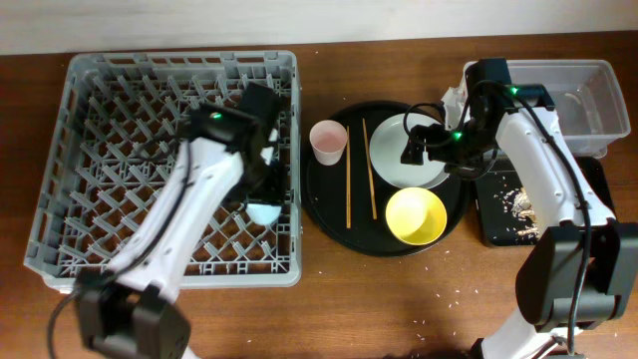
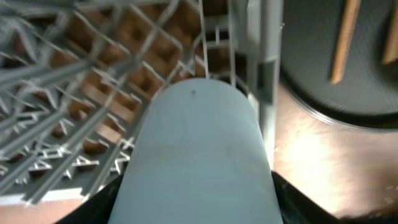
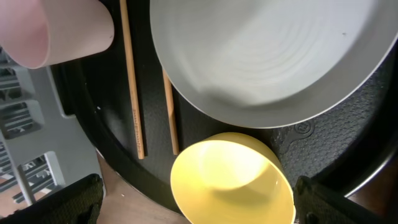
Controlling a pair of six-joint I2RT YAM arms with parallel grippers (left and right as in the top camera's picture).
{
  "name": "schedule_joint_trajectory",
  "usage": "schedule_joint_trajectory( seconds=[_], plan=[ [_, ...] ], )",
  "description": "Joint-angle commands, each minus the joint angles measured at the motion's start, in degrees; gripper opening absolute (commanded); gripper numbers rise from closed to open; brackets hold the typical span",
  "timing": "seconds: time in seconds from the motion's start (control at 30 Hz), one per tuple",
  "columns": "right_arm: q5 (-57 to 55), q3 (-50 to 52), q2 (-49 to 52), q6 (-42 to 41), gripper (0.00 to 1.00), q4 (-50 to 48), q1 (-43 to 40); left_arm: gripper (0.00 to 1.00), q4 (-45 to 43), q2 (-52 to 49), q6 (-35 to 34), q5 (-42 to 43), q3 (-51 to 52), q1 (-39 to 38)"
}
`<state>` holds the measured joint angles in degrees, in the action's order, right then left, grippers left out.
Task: Sort waste into correct bins and load items into the dishwasher rack
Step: 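Place the blue cup upside down in the dish rack with the left gripper, then grasp the pink cup with the right gripper and lift it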
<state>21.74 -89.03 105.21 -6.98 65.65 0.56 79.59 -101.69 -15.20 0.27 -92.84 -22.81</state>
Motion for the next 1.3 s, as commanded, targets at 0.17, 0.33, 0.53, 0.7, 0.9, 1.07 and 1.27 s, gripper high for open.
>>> schedule_joint_trajectory(
  seconds=[0.17,0.33,0.53,0.7,0.9,1.07,1.27],
  plan=[
    [-1.5,-0.3,-1.5,0.8,0.99,0.3,0.2,0.34,1.7,-8.1,-0.6,-1.6,0.1,-1.5],
    [-1.0,-0.3,-1.5,0.8,0.99,-0.6,0.2,0.50,1.5,-10.9,-0.6,-1.6,0.1,-1.5],
    [2.9,-0.3,-1.5,0.6,0.98,-3.1,0.2,0.78,0.4,-12.3,-0.6,-1.6,0.1,-1.5],
    [7.1,-3.0,-1.5,0.1,0.88,-5.7,1.0,0.83,-1.2,-12.3,-0.6,-1.6,-0.8,-1.4],
    [-1.8,-4.9,-0.9,-14.2,0.86,-18.5,8.1,0.84,3.5,-12.3,-0.8,-1.4,-14.0,2.1],
    [-10.3,-4.9,3.0,-19.5,0.80,-28.2,15.6,0.84,3.0,-12.3,-1.4,2.6,-25.7,9.1],
    [-16.5,-4.9,10.5,-22.1,0.67,-30.8,20.1,0.84,0.8,-12.5,-1.4,3.2,-26.4,14.2]
  ],
)
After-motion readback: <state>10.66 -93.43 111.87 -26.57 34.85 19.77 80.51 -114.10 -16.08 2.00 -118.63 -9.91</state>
